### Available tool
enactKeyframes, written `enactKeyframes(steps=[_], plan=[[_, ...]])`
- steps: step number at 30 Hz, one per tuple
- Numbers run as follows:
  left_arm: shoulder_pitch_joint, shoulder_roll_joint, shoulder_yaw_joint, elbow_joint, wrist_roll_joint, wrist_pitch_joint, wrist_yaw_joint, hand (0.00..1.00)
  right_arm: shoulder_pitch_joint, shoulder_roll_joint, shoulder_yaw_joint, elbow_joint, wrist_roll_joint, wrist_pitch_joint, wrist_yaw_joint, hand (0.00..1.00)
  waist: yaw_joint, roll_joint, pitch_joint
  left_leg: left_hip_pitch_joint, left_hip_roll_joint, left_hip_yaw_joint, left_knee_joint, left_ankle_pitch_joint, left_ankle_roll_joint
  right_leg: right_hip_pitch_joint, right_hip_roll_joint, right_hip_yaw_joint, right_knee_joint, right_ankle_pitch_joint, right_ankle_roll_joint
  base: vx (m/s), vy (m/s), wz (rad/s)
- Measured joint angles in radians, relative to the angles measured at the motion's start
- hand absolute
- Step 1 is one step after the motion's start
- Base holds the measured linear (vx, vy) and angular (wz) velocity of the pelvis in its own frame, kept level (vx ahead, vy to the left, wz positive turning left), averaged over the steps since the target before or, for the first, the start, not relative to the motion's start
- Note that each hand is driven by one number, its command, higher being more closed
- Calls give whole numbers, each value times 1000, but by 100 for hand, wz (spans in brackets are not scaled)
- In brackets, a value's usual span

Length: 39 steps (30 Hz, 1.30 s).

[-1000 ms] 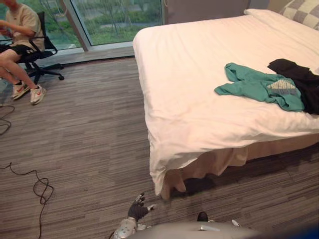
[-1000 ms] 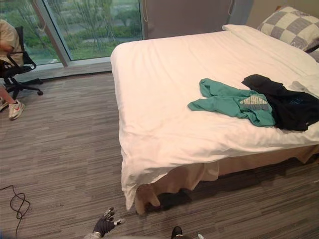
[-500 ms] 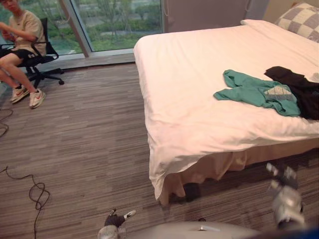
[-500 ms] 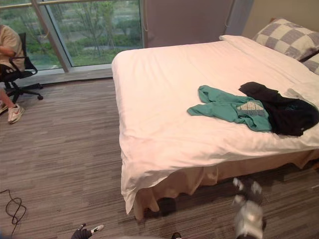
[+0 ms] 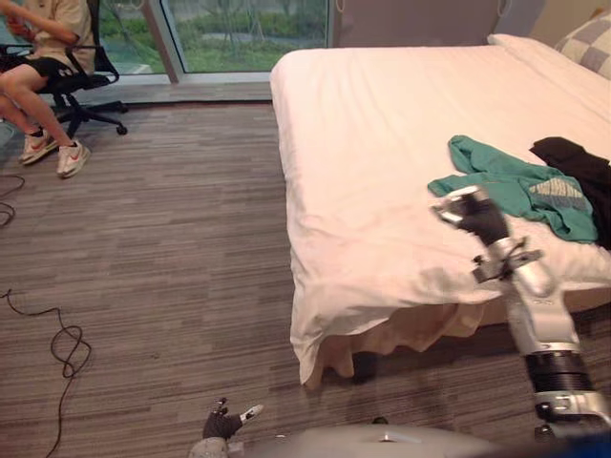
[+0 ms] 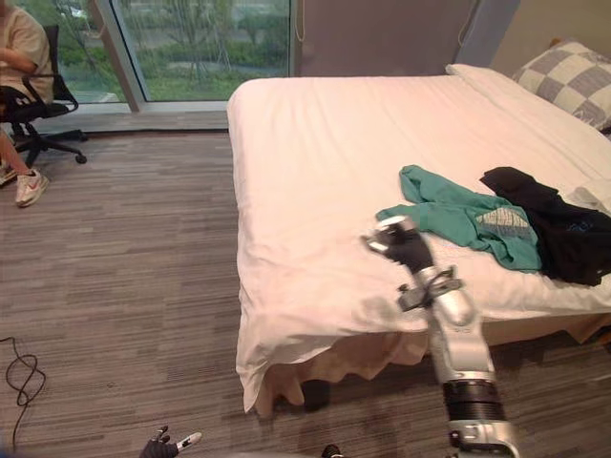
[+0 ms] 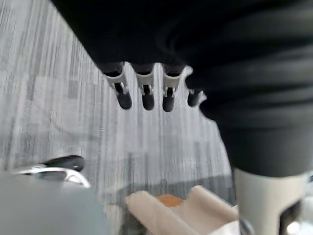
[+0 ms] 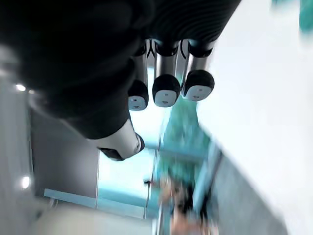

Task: Tidy the bed and pick cloth on bed and put in laundry

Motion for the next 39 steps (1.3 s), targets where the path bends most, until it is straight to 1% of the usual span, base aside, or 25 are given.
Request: enactKeyframes(steps=[2,3,4,5,7,8,9,10,11,13,15,18,20,21,23,24,26,28,30,32,33,34,36,37,39], plan=[[-2,0,0,-1,0,-16,-13,0,-62,47,80,23,0,43,-14,100,12,-3,24,-18,-4,-32,-5,5,8,-5,-4,-29,0,-1,1,-171,-23,41],[-7,3,0,-8,0,-25,-18,0,-131,74,125,54,0,58,-44,100,32,-6,50,-41,-1,-62,-13,6,14,-22,-4,-47,-1,-4,-1,-142,-33,44],[-17,6,0,-9,0,-30,-18,0,-169,85,140,73,0,65,-65,100,44,-12,62,-61,1,-75,-12,11,22,-37,-5,-51,-1,-4,-2,-210,-57,54],[-48,21,1,-9,-1,-34,-18,0,-286,107,168,132,0,73,-123,100,71,-34,118,-108,1,-104,-5,28,27,-69,-8,-76,-1,1,-3,-214,-66,53],[-79,41,0,-10,-8,-35,-18,0,-403,124,174,190,3,74,-184,100,104,-53,184,-161,3,-131,-1,45,23,-105,-10,-98,0,12,-12,-241,-64,50],[-96,56,3,-12,-29,-35,-18,0,-500,140,173,252,5,73,-228,100,122,-67,230,-202,6,-149,-1,67,21,-137,-10,-112,0,23,-13,-189,-46,47],[-115,65,4,-15,-39,-35,-18,0,-587,143,167,311,26,71,-264,100,141,-72,275,-235,6,-168,-5,88,19,-162,-9,-129,5,34,-20,-165,-39,47],[-122,67,3,-24,-41,-35,-18,0,-627,143,160,342,39,70,-281,100,149,-71,298,-247,5,-171,-7,98,19,-171,-9,-136,5,38,-25,-126,-23,37],[-125,67,3,-48,-51,-39,-18,0,-685,143,145,395,56,63,-305,100,165,-70,328,-274,3,-180,-12,119,15,-194,-10,-142,5,48,-29,-95,8,31],[-130,59,3,-53,-77,-45,-19,0,-723,141,128,439,85,50,-323,100,173,-59,343,-317,-3,-194,-14,139,24,-230,-15,-149,5,67,-33,-38,24,23],[-145,36,-2,-54,-76,-51,-19,0,-734,126,111,458,113,33,-342,100,182,-37,356,-354,-14,-198,-11,149,36,-263,-21,-149,5,80,-33,44,52,10],[-173,27,-35,-57,-76,-61,-18,0,-781,117,70,507,128,28,-361,100,186,-14,369,-394,-26,-205,-5,154,43,-301,-32,-148,6,91,-29,43,53,2],[-214,23,-61,-59,-78,-62,-22,0,-844,74,40,554,150,28,-391,100,190,15,387,-435,-36,-210,5,157,49,-335,-42,-147,6,100,-27,32,57,9],[-224,22,-71,-61,-79,-64,-23,0,-860,62,32,567,152,30,-398,100,191,24,397,-439,-38,-209,4,158,50,-339,-44,-146,6,101,-27,31,57,5],[-253,8,-87,-70,-113,-64,-36,0,-908,19,8,604,163,35,-424,100,196,57,417,-470,-46,-201,7,161,55,-374,-53,-138,6,110,-28,29,47,-3],[-260,4,-94,-72,-118,-65,-35,0,-914,5,7,614,171,39,-425,100,203,65,422,-477,-47,-196,7,162,56,-382,-55,-133,6,113,-27,39,45,-9],[-291,-7,-121,-73,-124,-66,-35,0,-920,-32,-17,677,204,64,-425,100,213,103,439,-513,-56,-191,17,163,58,-420,-64,-126,9,120,-26,48,52,-8],[-310,-18,-138,-69,-149,-67,-33,0,-917,-23,-19,693,232,79,-406,100,214,122,444,-540,-58,-178,23,163,59,-463,-72,-106,28,120,-26,39,43,-18],[-339,-33,-154,-64,-164,-65,-30,0,-904,9,-18,711,241,96,-400,100,219,143,450,-542,-64,-165,24,163,59,-481,-80,-85,42,120,-26,42,45,-24],[-399,-65,-156,-46,-177,-38,-13,0,-871,46,-18,717,245,118,-398,100,215,162,449,-543,-73,-162,25,156,69,-494,-89,-64,50,120,-25,28,57,-19],[-446,-84,-154,-43,-181,3,0,0,-844,70,-15,709,244,119,-393,100,209,163,449,-552,-77,-157,27,154,72,-509,-93,-53,54,122,-23,16,61,-15],[-472,-93,-156,-44,-186,23,7,0,-832,81,-10,704,244,121,-389,100,205,163,449,-560,-78,-152,30,153,73,-519,-96,-48,60,123,-22,-3,59,-10],[-554,-132,-151,-55,-203,95,26,0,-743,138,31,704,242,139,-380,100,182,163,449,-577,-84,-133,28,152,73,-553,-107,-32,77,122,-20,3,53,-10],[-567,-141,-145,-60,-218,113,28,0,-707,148,45,707,242,142,-376,100,176,163,449,-577,-86,-127,27,152,73,-558,-110,-25,81,122,-19,32,49,-16],[-586,-163,-107,-83,-274,157,37,0,-556,210,98,718,238,166,-366,100,133,163,449,-575,-93,-109,25,152,73,-568,-119,-9,86,120,-14,57,45,-16]])
